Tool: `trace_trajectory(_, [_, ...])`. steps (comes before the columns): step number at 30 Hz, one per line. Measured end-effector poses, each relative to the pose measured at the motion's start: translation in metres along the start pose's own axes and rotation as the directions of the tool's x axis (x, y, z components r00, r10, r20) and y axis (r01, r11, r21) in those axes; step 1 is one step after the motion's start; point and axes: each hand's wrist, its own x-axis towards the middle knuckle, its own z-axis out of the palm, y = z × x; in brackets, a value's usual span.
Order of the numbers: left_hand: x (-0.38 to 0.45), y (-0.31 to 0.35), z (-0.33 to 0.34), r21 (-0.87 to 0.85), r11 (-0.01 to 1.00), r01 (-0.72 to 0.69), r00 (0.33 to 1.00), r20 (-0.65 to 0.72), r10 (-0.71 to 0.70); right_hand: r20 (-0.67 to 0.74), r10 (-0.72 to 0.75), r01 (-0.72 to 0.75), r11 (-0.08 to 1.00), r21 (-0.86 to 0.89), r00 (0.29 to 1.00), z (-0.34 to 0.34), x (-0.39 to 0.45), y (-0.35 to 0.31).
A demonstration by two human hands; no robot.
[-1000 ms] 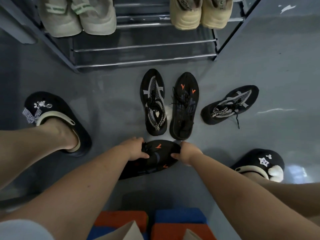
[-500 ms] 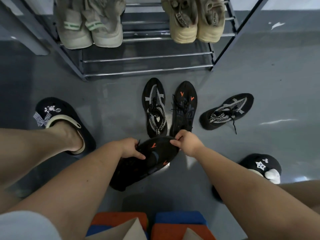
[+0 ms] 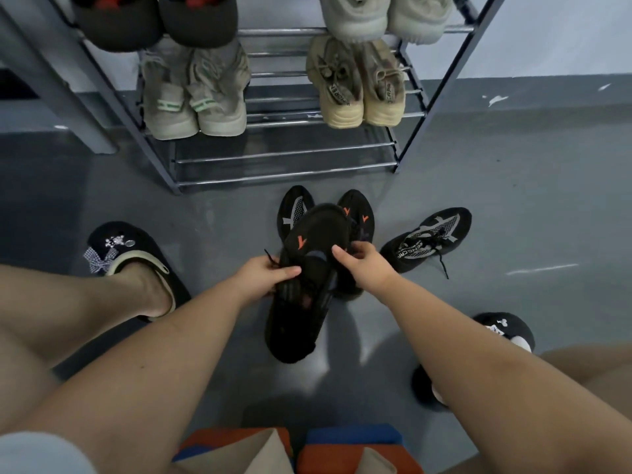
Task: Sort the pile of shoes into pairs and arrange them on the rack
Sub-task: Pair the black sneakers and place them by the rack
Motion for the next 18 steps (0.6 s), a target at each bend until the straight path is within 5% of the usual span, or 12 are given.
trace_trajectory(3, [-0.005, 0.019, 0.012, -0.191, 0.981, -0.035, 0.998, -0.052, 0.025, 0.242, 0.15, -0.181, 0.977, 0.115, 0.959, 0.008, -0.01, 0.008])
trace_trajectory(5, [-0.006, 0.027, 0.016, -0.29, 0.956, -0.04, 0.997, -0.07, 0.02, 0.295, 0.116, -0.194, 0.949, 0.25, 0.948, 0.012, -0.013, 0.008])
trace_trajectory(9, [-0.004, 0.032, 0.017, -0.368, 0.93, -0.018, 0.999, -0.041, 0.003, 0.22, 0.041, -0.123, 0.919, 0.374, 0.975, 0.008, -0.01, 0.007])
trace_trajectory(15, [-0.008, 0.013, 0.035, -0.226, 0.959, 0.17, 0.951, 0.292, -0.1, 0.05, 0.113, -0.123, 0.903, 0.411, 0.992, 0.0, 0.004, 0.011])
trace_trajectory(18, [-0.004, 0.009, 0.045, -0.259, 0.951, 0.168, 0.947, 0.312, -0.082, 0.029, 0.138, -0.136, 0.883, 0.449, 0.99, -0.006, 0.009, 0.011])
